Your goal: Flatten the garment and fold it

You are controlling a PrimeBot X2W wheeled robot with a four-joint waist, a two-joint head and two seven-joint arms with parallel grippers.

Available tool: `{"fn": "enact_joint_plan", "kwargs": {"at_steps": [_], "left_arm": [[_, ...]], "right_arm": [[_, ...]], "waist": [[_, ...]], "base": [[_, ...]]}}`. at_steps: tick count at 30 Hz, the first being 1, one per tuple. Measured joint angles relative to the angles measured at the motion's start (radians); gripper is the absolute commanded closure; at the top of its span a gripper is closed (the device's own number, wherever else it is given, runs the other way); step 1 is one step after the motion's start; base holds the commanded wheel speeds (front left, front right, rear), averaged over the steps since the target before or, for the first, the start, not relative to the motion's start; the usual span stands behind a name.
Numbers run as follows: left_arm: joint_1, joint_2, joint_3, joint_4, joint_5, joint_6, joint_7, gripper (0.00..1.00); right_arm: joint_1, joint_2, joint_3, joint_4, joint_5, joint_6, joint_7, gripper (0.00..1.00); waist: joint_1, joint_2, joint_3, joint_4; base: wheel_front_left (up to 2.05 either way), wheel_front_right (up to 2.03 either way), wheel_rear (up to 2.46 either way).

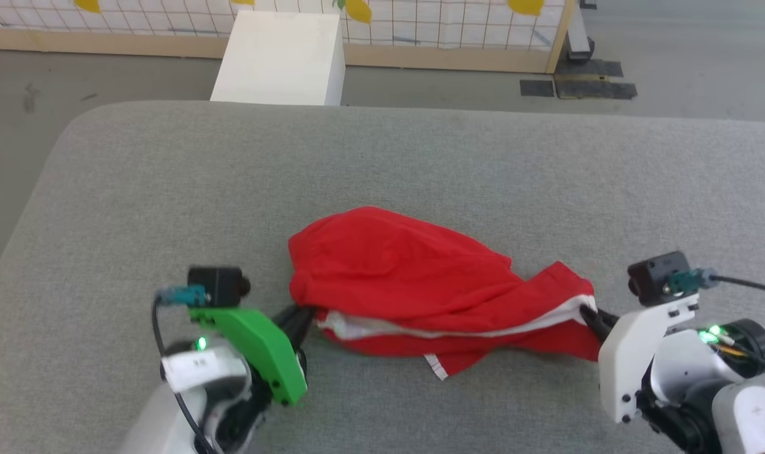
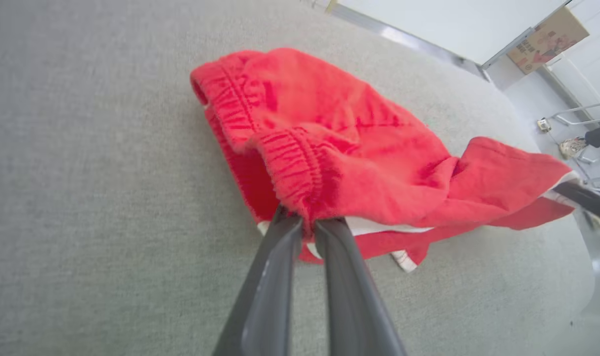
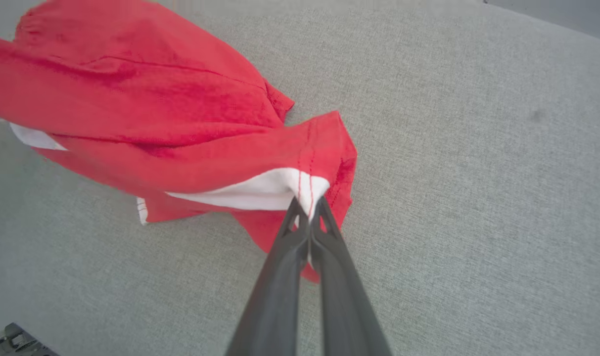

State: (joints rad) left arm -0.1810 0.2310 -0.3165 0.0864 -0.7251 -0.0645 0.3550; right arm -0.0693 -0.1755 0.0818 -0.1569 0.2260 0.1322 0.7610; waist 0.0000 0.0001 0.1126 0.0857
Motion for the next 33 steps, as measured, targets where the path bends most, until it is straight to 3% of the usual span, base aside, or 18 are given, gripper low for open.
{"fn": "enact_joint_plan", "kwargs": {"at_steps": [6,7,15,24,33], "left_arm": [[-0.155,0.041,0.017,-0.09,-0.008,-0.005,0.073,1.0],[-0.269,0.055,0.023,-0.09,-0.014,-0.015,0.108,1.0],[-0.633,0.082,0.048,0.103,0.008,-0.028,0.143,1.0],[-0.973,0.095,0.086,0.323,0.089,-0.018,0.022,1.0],[-1.086,0.086,0.091,0.457,0.131,-0.028,-0.151,1.0]], "right_arm": [[-0.105,-0.01,-0.026,-0.013,0.068,0.0,0.017,1.0],[-0.196,-0.029,-0.042,-0.004,0.109,0.0,0.033,1.0],[-0.597,-0.076,-0.026,0.162,0.179,0.0,0.065,1.0],[-1.044,-0.035,-0.008,0.435,0.098,0.0,-0.065,1.0],[-1.19,-0.028,0.008,0.535,0.003,0.001,-0.215,1.0]], "waist": [[0.0,0.0,-0.03,0.009],[0.0,0.0,-0.039,0.007],[0.0,0.0,0.001,-0.021],[0.0001,0.0,0.126,-0.068],[0.0002,0.0,0.27,-0.107]], "base": [[0.0,0.0,0.0],[0.0,0.0,0.0],[0.0,0.0,0.0],[0.0,0.0,0.0],[0.0,0.0,0.0]]}}
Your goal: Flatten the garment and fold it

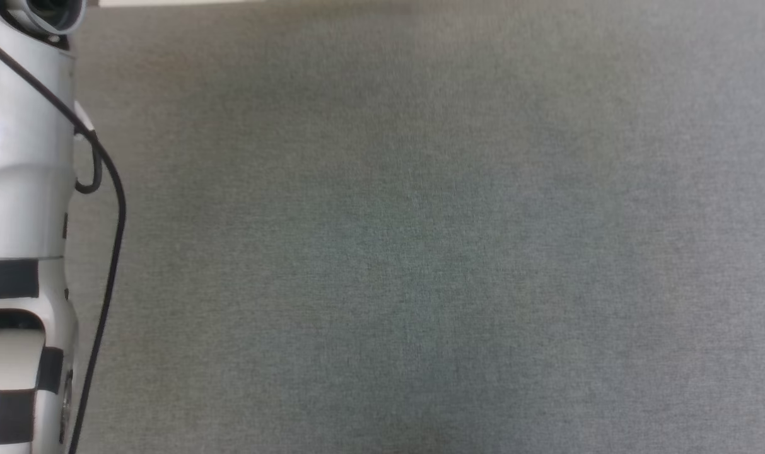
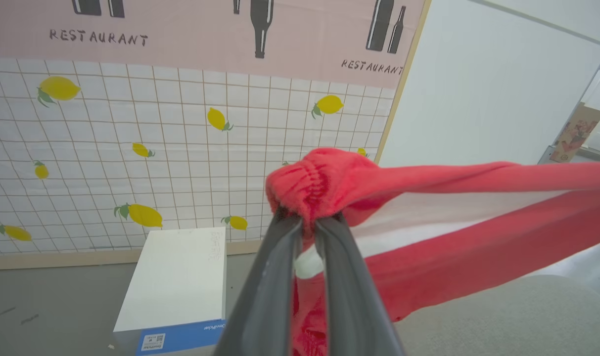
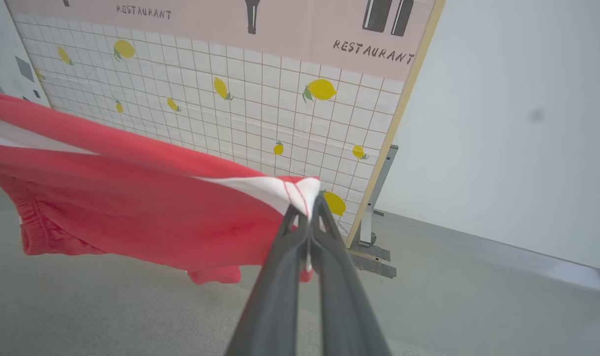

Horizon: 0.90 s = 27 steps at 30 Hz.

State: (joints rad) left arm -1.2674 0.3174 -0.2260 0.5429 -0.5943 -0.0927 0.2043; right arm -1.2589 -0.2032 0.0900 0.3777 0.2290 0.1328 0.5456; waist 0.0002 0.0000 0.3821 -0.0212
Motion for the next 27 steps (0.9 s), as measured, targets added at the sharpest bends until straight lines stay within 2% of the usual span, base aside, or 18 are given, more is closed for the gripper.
{"fn": "enact_joint_plan", "kwargs": {"at_steps": [6,12,19,27], "left_arm": [[0.036,-0.024,-0.036,0.081,-0.009,-0.023,-0.069,1.0],[0.193,-0.056,-0.099,0.129,-0.066,-0.03,-0.121,1.0],[0.451,-0.063,-0.19,0.092,-0.178,-0.031,-0.132,1.0],[0.792,-0.058,-0.232,0.009,-0.269,-0.034,-0.137,1.0]], "right_arm": [[0.058,-0.032,0.064,-0.009,0.029,0.0,-0.051,1.0],[0.289,-0.074,0.106,-0.078,0.099,0.0,-0.071,1.0],[0.669,-0.098,0.078,-0.204,0.174,0.0,-0.056,1.0],[1.067,-0.061,-0.009,-0.32,0.221,0.0,0.003,1.0]], "waist": [[0.0,0.0,0.074,-0.008],[0.0001,0.0,0.07,0.006],[-0.0002,0.0,-0.019,0.022],[-0.0003,0.0,-0.169,0.048]], "base": [[0.0,0.0,0.0],[0.0,0.0,0.0],[0.0,0.0,0.0],[0.0,0.0,0.0]]}}
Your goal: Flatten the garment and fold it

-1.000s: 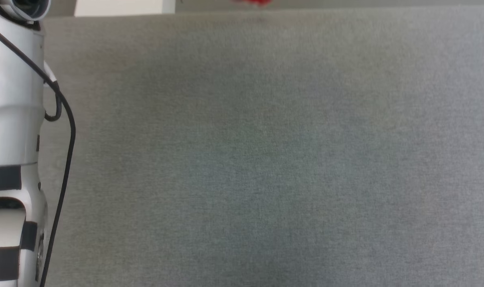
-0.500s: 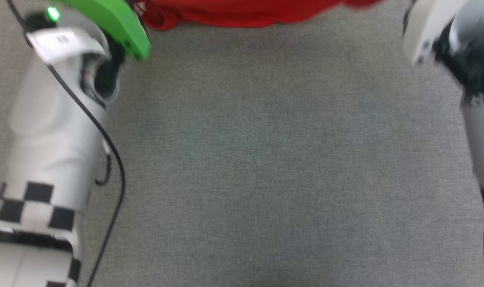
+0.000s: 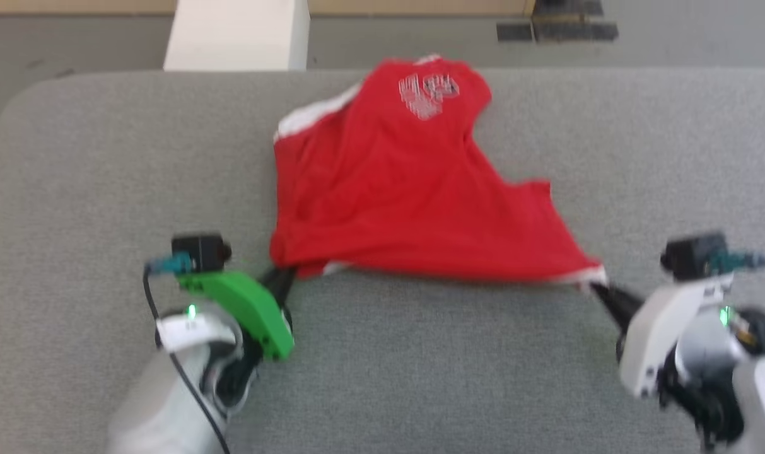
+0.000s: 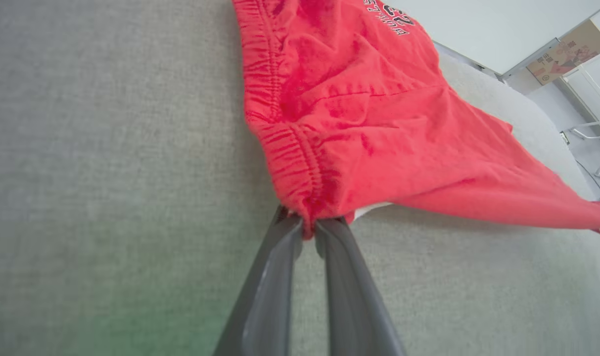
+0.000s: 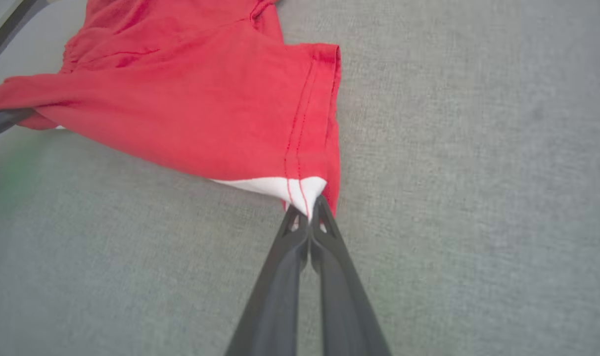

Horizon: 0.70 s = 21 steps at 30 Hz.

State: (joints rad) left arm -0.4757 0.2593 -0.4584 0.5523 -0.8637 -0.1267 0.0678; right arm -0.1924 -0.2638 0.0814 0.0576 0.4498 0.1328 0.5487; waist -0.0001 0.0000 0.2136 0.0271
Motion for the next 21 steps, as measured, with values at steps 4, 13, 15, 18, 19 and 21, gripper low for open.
{"fn": "enact_joint_plan", "kwargs": {"at_steps": [4,13,15,18,19,21], "left_arm": [[0.132,0.001,-0.002,-0.056,-0.038,0.02,0.005,1.0],[0.379,0.034,0.032,-0.237,-0.106,0.127,0.034,1.0],[0.422,0.045,0.036,-0.28,-0.108,0.157,0.044,1.0],[0.511,0.071,0.043,-0.38,-0.115,0.212,0.065,1.0],[0.521,0.075,0.046,-0.397,-0.115,0.221,0.072,1.0],[0.53,0.081,0.054,-0.419,-0.117,0.229,0.073,1.0]], "right_arm": [[0.163,0.039,-0.039,-0.062,0.019,0.0,0.061,1.0],[0.405,0.098,-0.097,-0.215,0.057,0.0,0.263,1.0],[0.447,0.105,-0.102,-0.247,0.071,0.0,0.319,1.0],[0.537,0.121,-0.119,-0.319,0.098,0.0,0.45,1.0],[0.547,0.123,-0.122,-0.332,0.1,0.0,0.47,1.0],[0.551,0.128,-0.128,-0.356,0.102,0.0,0.484,1.0]], "waist": [[0.0,0.0,-0.066,0.008],[0.0,0.0,-0.165,0.008],[0.0,0.0,-0.177,0.004],[0.0,0.0,-0.191,-0.003],[0.0,0.0,-0.191,-0.003],[0.0,0.0,-0.19,-0.002]], "base": [[0.0,0.0,0.0],[0.0,0.0,0.0],[0.0,0.0,0.0],[0.0,0.0,0.0],[0.0,0.0,0.0],[0.0,0.0,0.0]]}}
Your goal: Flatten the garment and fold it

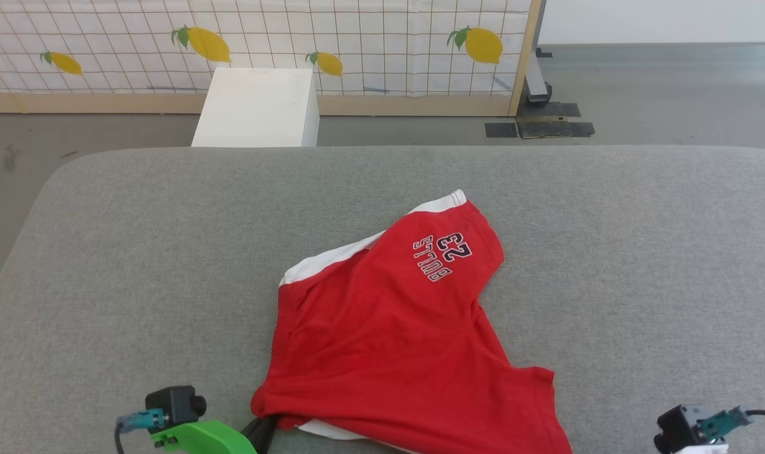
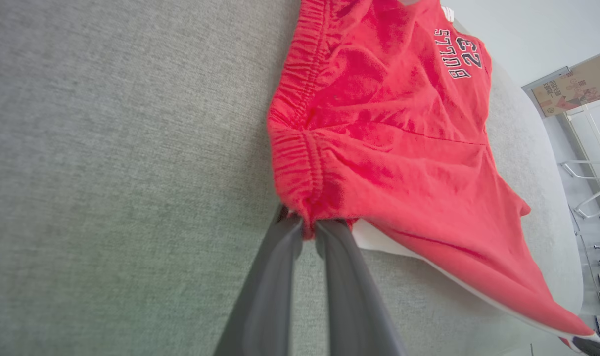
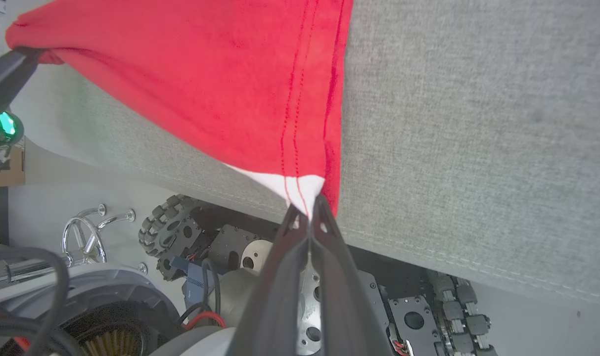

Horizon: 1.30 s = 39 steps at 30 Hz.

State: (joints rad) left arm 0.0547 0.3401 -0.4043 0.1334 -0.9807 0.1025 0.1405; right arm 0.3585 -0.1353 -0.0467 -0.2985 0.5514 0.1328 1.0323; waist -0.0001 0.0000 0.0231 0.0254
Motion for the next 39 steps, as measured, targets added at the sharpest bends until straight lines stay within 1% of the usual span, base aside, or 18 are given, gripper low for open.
{"fn": "enact_joint_plan", "kwargs": {"at_steps": [4,10,13,17,23,29,35,39], "left_arm": [[0.006,0.005,0.022,-0.038,-0.022,0.004,-0.003,1.0],[-0.026,0.005,0.044,-0.063,-0.042,0.004,-0.01,1.0],[-0.091,0.001,0.049,-0.061,-0.043,0.004,-0.008,1.0],[-0.196,-0.018,0.058,-0.044,-0.043,0.004,0.001,1.0],[-0.331,-0.041,0.067,0.0,-0.043,0.002,0.007,1.0],[-0.429,-0.063,0.091,0.04,-0.046,-0.014,-0.02,1.0],[-0.493,-0.083,0.1,0.073,-0.05,-0.033,-0.043,1.0],[-0.524,-0.092,0.1,0.094,-0.05,-0.046,-0.051,1.0]], "right_arm": [[-0.033,0.005,-0.006,-0.026,-0.016,0.0,-0.024,1.0],[-0.212,-0.016,0.003,0.002,-0.073,0.0,-0.099,1.0],[-0.325,-0.024,0.006,0.063,-0.096,0.0,-0.138,1.0],[-0.478,-0.033,0.018,0.159,-0.122,0.0,-0.176,1.0],[-0.725,-0.05,0.064,0.311,-0.165,0.0,-0.239,1.0],[-0.948,-0.056,0.114,0.48,-0.204,0.0,-0.307,1.0],[-1.116,-0.045,0.151,0.634,-0.251,0.0,-0.38,1.0],[-1.191,-0.04,0.179,0.731,-0.281,0.0,-0.415,1.0]], "waist": [[0.0,0.0,0.005,0.0],[0.0,0.0,0.033,0.004],[0.0,0.0,0.059,0.01],[0.0,0.0,0.101,0.019],[0.0001,0.0,0.182,0.033],[0.0001,0.0,0.275,0.05],[0.0002,0.0,0.36,0.074],[0.0002,0.0,0.407,0.095]], "base": [[0.0,0.0,0.0],[0.0,0.0,0.0],[0.0,0.0,0.0],[0.0,0.0,0.0],[0.0,0.0,0.0],[0.0,0.0,0.0],[0.0,0.0,0.0],[0.0,0.0,0.0]]}}
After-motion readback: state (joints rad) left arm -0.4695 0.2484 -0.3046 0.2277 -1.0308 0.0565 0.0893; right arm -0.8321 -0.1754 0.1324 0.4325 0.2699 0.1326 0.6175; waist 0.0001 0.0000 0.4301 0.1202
